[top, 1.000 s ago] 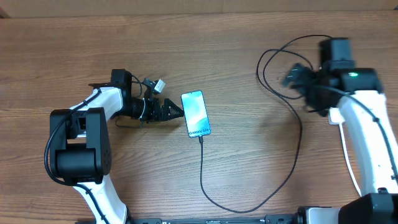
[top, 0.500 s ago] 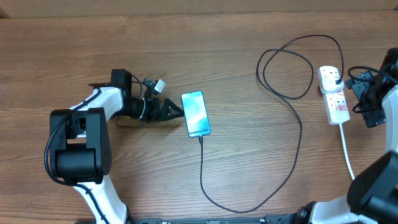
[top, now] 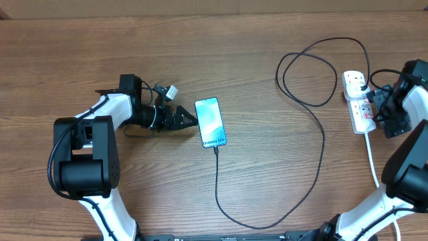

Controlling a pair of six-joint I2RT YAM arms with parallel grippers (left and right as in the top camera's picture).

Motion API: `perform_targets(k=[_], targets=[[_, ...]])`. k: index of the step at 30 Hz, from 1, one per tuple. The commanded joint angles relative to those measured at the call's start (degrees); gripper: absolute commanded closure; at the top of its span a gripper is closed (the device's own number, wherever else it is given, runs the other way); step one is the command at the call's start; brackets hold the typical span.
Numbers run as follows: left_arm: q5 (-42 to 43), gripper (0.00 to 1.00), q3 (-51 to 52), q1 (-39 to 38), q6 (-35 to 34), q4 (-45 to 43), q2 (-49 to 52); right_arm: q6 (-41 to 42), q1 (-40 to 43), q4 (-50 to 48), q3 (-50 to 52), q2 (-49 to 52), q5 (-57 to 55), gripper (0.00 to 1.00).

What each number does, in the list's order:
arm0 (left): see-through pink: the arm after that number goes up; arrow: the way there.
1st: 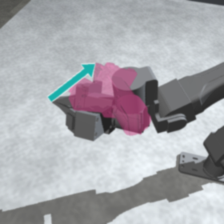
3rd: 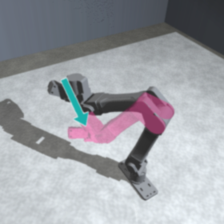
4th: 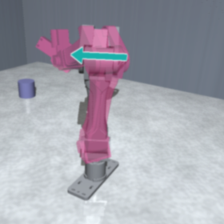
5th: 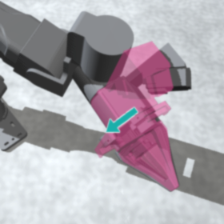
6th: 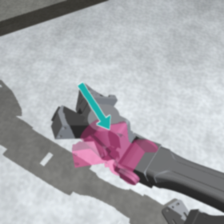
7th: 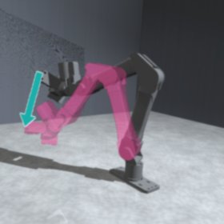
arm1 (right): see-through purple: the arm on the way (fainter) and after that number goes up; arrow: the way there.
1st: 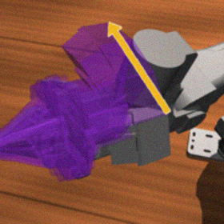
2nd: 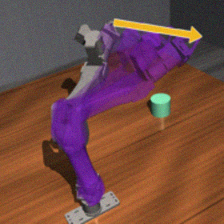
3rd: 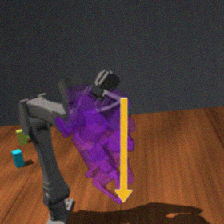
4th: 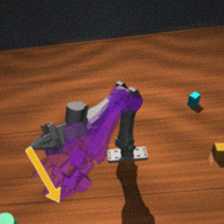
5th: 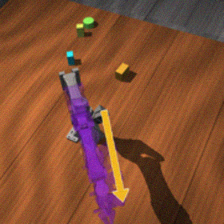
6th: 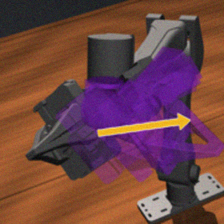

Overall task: Plug charger to phone and switch on socket
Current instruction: 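Move the right gripper to the white power strip's switch, then press the power strip switch down with the right gripper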

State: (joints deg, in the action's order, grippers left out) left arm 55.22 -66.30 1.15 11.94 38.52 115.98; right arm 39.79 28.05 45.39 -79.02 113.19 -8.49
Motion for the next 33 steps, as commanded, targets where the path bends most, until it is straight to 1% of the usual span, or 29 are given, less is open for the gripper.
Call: perform_targets(k=[1,5,13,15,23,33], targets=[[-7.89,0.00,0.44,0.22,-0.81,-0.26,1.01,-2.38,0.09,-2.58,-0.81,2.05,-1.11,0.00],[-7.89,0.00,0.44,0.22,-0.81,-0.28,1.01,-3.93,0.09,-4.20,-0.81,3.82,-0.20,0.00],[-7.89,0.00,0.44,0.22,-0.81,-0.28,1.01,-10.12,0.09,-7.13,-0.81,4.61,8.07,0.00],[-7.89,0.00,0.44,0.22,-0.81,-0.28,1.01,-10.34,0.09,-7.69,-0.81,4.61,9.53,0.00],[-7.89,0.00,0.44,0.22,-0.81,-0.28,1.01,-11.85,0.07,-4.96,-0.81,4.61,13.84,0.00],[-7.89,0.00,0.44,0.22,-0.81,-0.26,1.01,-12.74,-0.46,-2.67,-0.81,4.61,13.79,0.00]])
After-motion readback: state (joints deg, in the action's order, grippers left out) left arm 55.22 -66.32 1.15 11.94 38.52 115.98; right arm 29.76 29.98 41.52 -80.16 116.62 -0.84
